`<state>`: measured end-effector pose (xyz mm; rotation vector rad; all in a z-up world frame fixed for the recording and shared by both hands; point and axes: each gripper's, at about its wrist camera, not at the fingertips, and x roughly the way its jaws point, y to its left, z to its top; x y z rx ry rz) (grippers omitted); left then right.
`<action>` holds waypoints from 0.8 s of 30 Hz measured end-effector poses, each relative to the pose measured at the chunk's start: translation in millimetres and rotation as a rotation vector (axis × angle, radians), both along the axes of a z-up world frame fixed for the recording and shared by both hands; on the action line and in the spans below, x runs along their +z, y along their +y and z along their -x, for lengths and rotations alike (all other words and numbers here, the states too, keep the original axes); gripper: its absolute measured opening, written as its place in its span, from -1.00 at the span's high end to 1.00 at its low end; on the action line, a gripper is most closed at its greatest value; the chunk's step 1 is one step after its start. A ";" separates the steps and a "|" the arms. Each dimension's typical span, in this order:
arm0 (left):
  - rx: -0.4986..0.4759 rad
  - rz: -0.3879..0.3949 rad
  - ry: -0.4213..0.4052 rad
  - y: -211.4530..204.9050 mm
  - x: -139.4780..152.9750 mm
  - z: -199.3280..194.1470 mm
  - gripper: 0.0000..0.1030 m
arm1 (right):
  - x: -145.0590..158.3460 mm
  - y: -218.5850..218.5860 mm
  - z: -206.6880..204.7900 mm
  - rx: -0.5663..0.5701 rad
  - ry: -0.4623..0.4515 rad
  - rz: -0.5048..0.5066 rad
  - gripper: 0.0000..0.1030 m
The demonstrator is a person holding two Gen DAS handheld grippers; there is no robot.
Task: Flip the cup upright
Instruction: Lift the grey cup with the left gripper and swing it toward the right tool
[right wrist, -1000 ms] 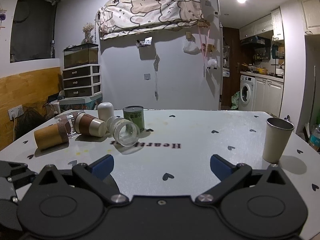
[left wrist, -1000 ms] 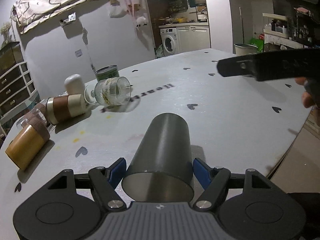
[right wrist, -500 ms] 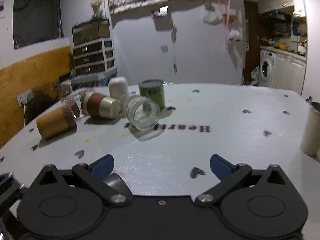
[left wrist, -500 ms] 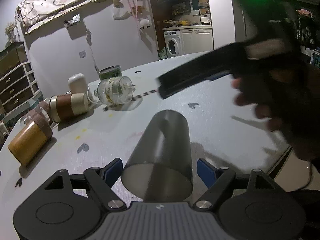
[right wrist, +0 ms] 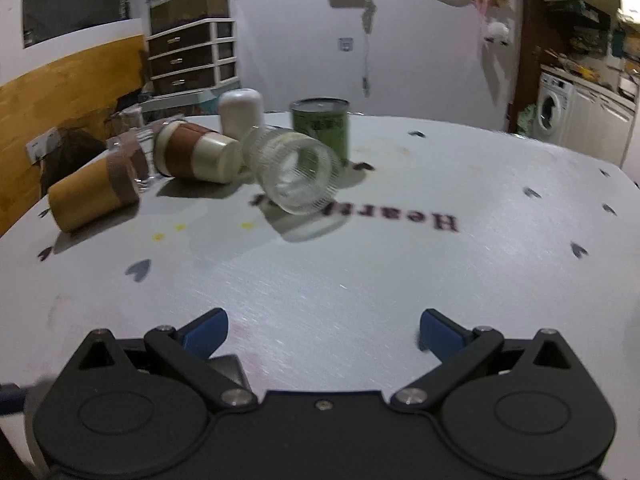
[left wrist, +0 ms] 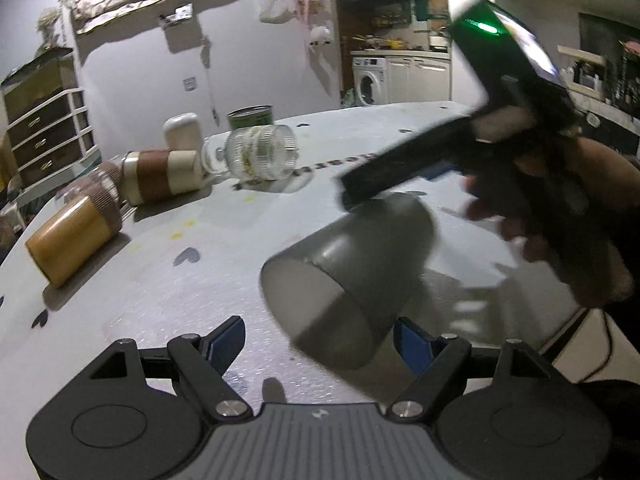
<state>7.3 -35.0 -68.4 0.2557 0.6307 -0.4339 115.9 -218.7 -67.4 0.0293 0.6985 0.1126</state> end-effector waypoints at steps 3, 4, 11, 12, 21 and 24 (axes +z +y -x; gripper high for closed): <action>0.033 0.016 0.005 7.5 -0.9 -5.7 -0.59 | -2.9 -15.2 11.2 -0.030 0.006 -0.020 -1.00; 0.044 0.021 0.006 9.6 -1.4 -7.8 -0.59 | -3.4 -20.0 17.1 -0.038 0.010 -0.031 -1.00; 0.087 0.065 0.011 16.7 -1.7 -19.3 -0.59 | -8.3 -31.5 59.7 -0.020 0.027 -0.131 -1.00; 0.090 0.069 0.010 17.3 -2.0 -20.3 -0.59 | -8.6 -31.2 64.5 -0.019 0.027 -0.130 -1.00; 0.114 0.120 0.022 26.0 0.0 -24.8 -0.59 | -10.3 -27.5 90.3 -0.011 0.023 -0.146 -1.00; 0.108 0.147 0.017 27.8 5.4 -22.5 -0.59 | -13.0 -27.8 92.2 -0.022 0.031 -0.151 -1.00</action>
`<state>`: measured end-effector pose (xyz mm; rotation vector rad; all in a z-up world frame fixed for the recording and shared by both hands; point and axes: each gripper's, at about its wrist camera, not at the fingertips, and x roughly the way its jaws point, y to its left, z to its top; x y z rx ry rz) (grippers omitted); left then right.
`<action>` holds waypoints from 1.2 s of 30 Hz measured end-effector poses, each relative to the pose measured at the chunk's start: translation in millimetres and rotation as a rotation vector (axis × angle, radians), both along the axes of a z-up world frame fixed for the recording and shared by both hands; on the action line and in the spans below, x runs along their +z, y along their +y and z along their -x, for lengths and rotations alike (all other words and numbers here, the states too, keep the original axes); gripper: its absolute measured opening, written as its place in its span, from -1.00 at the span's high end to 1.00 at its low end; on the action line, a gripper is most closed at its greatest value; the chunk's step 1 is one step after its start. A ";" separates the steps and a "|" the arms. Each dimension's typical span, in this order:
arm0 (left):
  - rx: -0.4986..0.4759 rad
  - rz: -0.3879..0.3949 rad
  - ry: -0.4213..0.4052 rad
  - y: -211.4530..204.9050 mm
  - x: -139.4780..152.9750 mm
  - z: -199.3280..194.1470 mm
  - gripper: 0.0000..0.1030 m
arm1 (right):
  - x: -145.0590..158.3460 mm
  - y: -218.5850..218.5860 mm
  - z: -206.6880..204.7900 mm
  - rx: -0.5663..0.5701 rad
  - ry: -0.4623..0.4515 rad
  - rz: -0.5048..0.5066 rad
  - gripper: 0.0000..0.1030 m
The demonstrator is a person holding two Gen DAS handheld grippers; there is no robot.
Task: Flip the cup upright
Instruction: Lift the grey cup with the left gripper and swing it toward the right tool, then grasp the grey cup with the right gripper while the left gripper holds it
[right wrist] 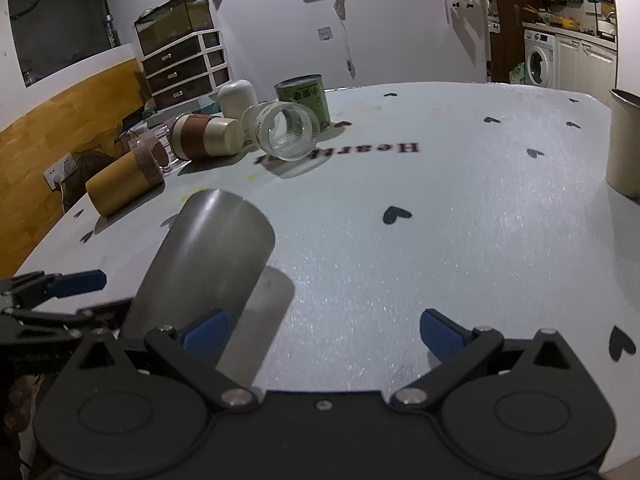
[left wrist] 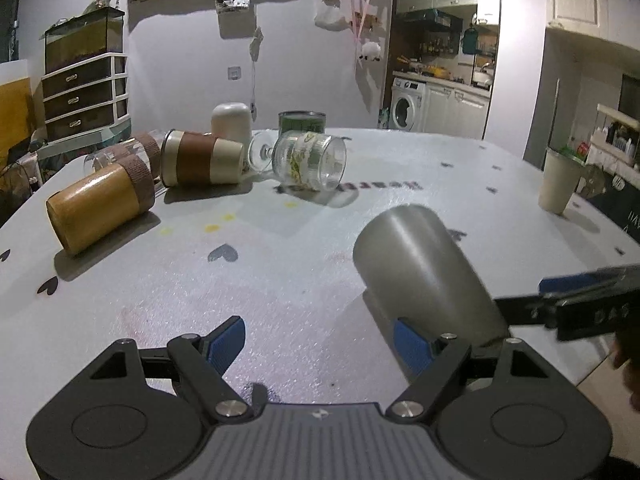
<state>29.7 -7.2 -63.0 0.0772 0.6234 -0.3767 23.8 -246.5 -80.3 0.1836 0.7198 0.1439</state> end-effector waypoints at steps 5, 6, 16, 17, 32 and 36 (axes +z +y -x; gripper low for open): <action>-0.046 0.053 -0.029 -6.1 13.8 7.9 -0.59 | -0.1 -3.7 0.0 -0.017 -0.001 -0.013 -1.00; -0.060 0.063 -0.031 -8.8 15.6 9.7 -0.59 | 0.3 -4.2 0.1 -0.017 -0.003 -0.016 -1.00; -0.110 0.115 -0.005 -25.1 13.1 15.5 -0.56 | 2.2 -11.0 1.3 -0.035 -0.008 -0.056 -1.00; -0.118 0.123 0.002 -26.0 13.0 15.4 -0.50 | 2.0 -11.6 1.1 -0.037 -0.007 -0.058 -1.00; -0.154 0.158 0.071 -43.6 6.6 11.7 -0.16 | 4.0 -22.6 -8.3 -0.034 0.011 -0.139 -0.96; -0.154 0.160 0.080 -42.3 5.5 10.7 -0.16 | 17.1 -30.2 -26.9 -0.005 0.024 -0.264 -0.96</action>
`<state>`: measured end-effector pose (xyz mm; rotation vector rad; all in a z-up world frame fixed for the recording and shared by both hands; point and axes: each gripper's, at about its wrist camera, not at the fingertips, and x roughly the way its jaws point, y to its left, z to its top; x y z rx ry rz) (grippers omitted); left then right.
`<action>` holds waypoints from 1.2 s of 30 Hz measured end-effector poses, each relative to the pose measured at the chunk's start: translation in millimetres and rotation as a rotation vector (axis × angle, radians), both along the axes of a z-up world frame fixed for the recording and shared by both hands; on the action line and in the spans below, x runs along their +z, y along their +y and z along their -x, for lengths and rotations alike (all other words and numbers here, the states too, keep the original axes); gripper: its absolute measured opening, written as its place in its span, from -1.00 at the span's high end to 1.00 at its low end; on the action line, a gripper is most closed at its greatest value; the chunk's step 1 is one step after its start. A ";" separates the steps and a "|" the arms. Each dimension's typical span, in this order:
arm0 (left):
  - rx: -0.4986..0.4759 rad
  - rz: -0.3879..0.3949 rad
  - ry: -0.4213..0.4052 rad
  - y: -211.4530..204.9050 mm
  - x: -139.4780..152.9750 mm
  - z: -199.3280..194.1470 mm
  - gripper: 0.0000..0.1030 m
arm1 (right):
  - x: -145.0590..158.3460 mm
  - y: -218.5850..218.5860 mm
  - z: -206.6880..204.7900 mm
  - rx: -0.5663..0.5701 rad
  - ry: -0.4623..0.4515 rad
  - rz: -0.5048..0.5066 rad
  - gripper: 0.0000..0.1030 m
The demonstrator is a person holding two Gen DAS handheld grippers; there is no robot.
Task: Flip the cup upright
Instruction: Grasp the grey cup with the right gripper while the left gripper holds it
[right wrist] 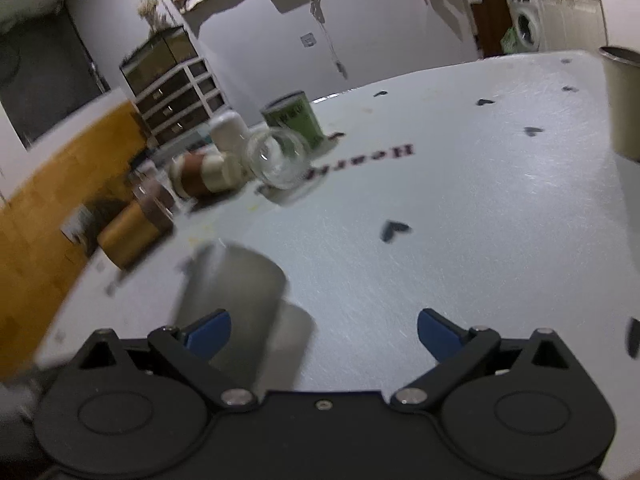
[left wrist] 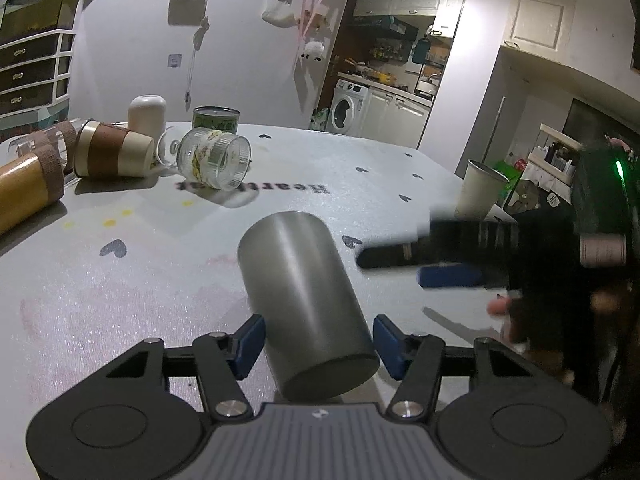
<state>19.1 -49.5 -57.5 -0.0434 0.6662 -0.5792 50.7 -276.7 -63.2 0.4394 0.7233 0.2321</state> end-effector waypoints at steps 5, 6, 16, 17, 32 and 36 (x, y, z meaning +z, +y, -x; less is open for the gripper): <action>0.001 -0.002 0.006 0.0 -0.7 -1.0 -0.16 | -0.5 5.7 -38.7 0.081 0.117 -0.160 -0.87; 0.002 -0.004 0.008 -0.1 -1.0 -1.5 -0.16 | -2.6 8.0 -46.3 0.087 0.142 -0.171 -0.85; 0.000 -0.014 0.003 -0.9 -2.4 -0.4 -0.16 | -25.3 11.9 -90.0 0.136 0.369 -0.334 -0.61; 0.004 -0.018 -0.001 -1.2 -2.2 0.0 -0.16 | -25.6 11.8 -91.4 0.138 0.377 -0.337 -0.57; -0.074 -0.033 -0.021 -10.0 -6.4 4.9 -0.16 | 46.5 36.7 -25.3 0.230 0.034 0.062 -0.48; -0.090 -0.051 -0.019 -14.3 -11.5 3.7 -0.17 | 57.2 54.0 -0.9 0.281 -0.063 0.222 -0.48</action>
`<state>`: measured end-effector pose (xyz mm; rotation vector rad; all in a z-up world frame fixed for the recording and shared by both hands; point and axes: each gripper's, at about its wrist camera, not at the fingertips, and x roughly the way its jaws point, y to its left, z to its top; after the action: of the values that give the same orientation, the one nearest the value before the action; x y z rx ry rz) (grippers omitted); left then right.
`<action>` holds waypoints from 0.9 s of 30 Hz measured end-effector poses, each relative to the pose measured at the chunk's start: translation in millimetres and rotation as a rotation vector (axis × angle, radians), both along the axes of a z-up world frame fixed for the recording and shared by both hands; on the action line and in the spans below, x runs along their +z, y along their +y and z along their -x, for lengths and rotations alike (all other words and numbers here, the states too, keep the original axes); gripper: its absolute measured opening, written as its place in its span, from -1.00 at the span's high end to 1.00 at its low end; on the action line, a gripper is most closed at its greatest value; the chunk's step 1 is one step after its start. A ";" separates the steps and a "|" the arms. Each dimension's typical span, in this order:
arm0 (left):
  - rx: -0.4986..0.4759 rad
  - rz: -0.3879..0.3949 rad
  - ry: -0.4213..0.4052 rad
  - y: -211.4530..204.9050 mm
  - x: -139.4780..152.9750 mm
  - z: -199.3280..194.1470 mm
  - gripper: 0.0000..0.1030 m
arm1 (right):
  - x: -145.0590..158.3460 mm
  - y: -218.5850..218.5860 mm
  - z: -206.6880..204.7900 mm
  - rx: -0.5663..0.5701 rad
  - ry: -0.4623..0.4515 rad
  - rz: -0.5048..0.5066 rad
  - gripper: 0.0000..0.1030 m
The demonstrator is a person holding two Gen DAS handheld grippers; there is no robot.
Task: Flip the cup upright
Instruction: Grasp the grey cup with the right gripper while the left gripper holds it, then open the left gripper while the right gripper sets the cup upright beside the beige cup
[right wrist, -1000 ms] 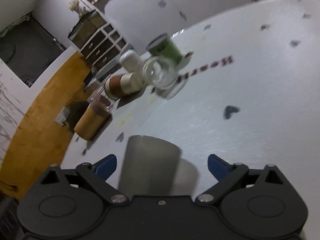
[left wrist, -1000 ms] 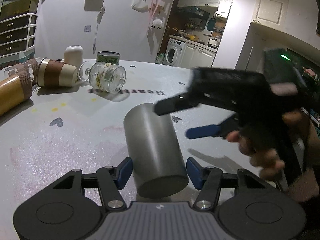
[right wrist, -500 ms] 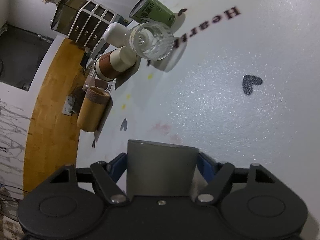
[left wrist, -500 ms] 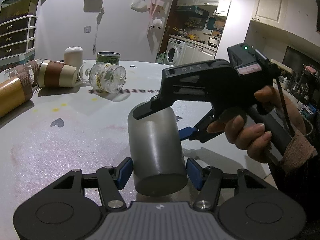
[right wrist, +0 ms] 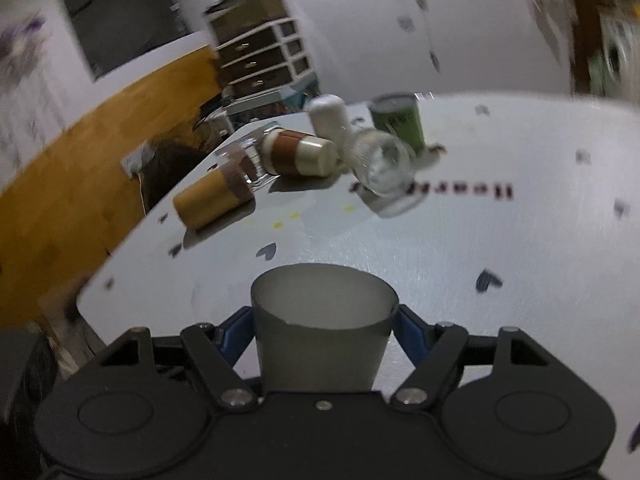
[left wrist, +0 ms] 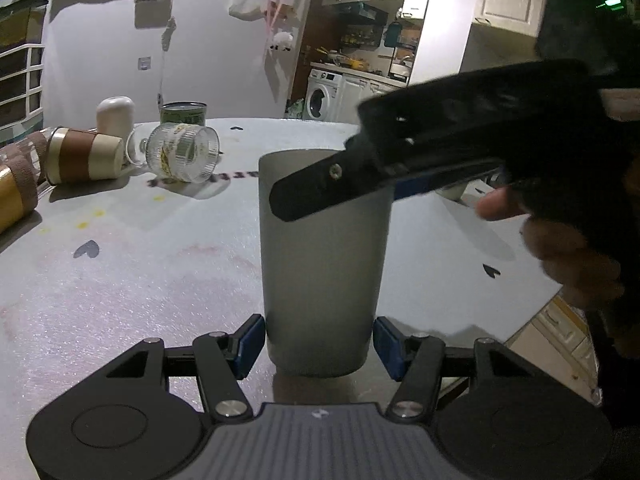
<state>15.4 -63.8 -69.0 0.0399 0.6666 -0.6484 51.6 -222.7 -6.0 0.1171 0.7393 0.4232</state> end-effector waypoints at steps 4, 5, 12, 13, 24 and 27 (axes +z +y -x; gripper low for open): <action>-0.001 -0.022 -0.007 -3.5 -6.8 -1.7 -0.17 | 3.2 12.1 15.7 0.038 -0.053 0.096 -0.48; 0.001 -0.024 -0.008 -4.1 -8.8 -2.7 -0.17 | 3.3 13.3 18.1 0.044 -0.058 0.109 -0.48; 0.016 -0.009 0.005 -4.9 -15.2 -7.3 -0.19 | 3.7 7.8 21.4 0.004 -0.100 0.114 -0.45; 0.022 -0.005 0.007 -4.0 -15.8 -8.0 -0.19 | 4.2 4.5 18.6 -0.018 -0.119 0.124 -0.45; 0.050 -0.004 -0.005 2.4 -15.8 -6.8 -0.33 | 12.6 -88.3 -51.1 -0.396 -0.218 0.246 -0.45; 0.057 -0.006 -0.007 3.3 -17.4 -7.8 -0.33 | 11.0 -118.9 -68.5 -0.487 -0.220 0.251 -0.45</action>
<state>23.2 -60.5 -86.4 0.0285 0.6605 -0.5914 120.1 -341.5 5.0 0.0118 0.5186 -0.1214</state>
